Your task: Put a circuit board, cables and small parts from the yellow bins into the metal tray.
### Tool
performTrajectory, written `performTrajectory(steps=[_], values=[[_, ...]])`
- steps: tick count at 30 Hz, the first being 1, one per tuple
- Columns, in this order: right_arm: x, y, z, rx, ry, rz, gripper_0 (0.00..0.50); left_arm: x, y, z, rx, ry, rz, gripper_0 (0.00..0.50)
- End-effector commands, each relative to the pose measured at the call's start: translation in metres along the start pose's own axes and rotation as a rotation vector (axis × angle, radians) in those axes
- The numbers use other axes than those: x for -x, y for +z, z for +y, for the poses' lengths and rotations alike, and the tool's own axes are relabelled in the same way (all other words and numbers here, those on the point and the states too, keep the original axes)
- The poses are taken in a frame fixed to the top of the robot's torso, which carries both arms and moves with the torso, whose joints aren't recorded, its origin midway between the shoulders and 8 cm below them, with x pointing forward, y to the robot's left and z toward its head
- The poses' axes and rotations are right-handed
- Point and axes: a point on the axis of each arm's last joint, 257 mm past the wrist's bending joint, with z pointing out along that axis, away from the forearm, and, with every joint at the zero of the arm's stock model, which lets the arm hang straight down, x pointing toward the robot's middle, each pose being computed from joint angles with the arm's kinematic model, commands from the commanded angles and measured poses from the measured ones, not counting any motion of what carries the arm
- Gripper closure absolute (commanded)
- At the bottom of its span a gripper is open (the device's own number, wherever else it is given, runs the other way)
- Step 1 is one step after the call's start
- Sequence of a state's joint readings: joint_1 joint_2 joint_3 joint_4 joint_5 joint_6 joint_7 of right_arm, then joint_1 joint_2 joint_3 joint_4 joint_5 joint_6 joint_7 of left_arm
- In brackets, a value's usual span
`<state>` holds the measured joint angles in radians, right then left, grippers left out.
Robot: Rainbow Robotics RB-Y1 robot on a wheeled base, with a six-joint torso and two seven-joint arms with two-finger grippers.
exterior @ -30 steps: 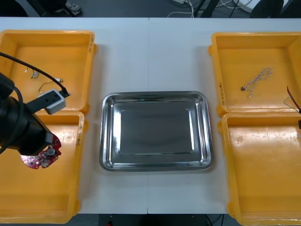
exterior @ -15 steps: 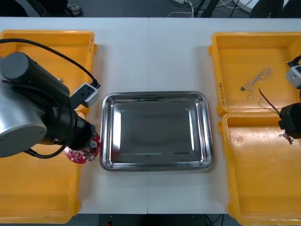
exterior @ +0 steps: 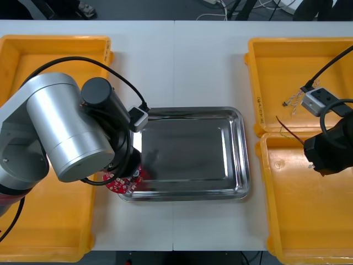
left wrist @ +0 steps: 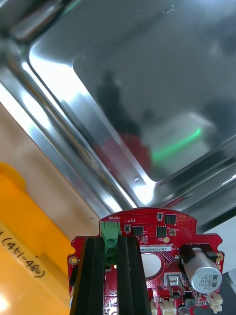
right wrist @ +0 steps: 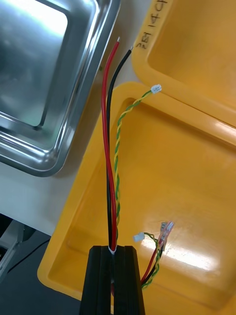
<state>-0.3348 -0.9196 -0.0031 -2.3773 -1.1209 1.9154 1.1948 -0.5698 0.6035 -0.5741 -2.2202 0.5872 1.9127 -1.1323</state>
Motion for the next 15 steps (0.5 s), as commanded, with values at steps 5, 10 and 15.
performTrajectory(steps=[5, 10, 15], values=[[0.003, -0.007, 0.000, -0.045, -0.081, -0.001, 0.500, 0.026, 0.006, -0.020, -0.010, -0.109, -0.062, 0.500], [0.003, -0.006, 0.000, -0.046, -0.079, 0.000, 0.500, 0.033, 0.014, -0.026, -0.020, -0.119, -0.090, 0.500], [0.003, -0.006, -0.001, -0.047, -0.079, 0.000, 0.500, 0.040, 0.026, -0.030, -0.020, -0.122, -0.112, 0.500]])
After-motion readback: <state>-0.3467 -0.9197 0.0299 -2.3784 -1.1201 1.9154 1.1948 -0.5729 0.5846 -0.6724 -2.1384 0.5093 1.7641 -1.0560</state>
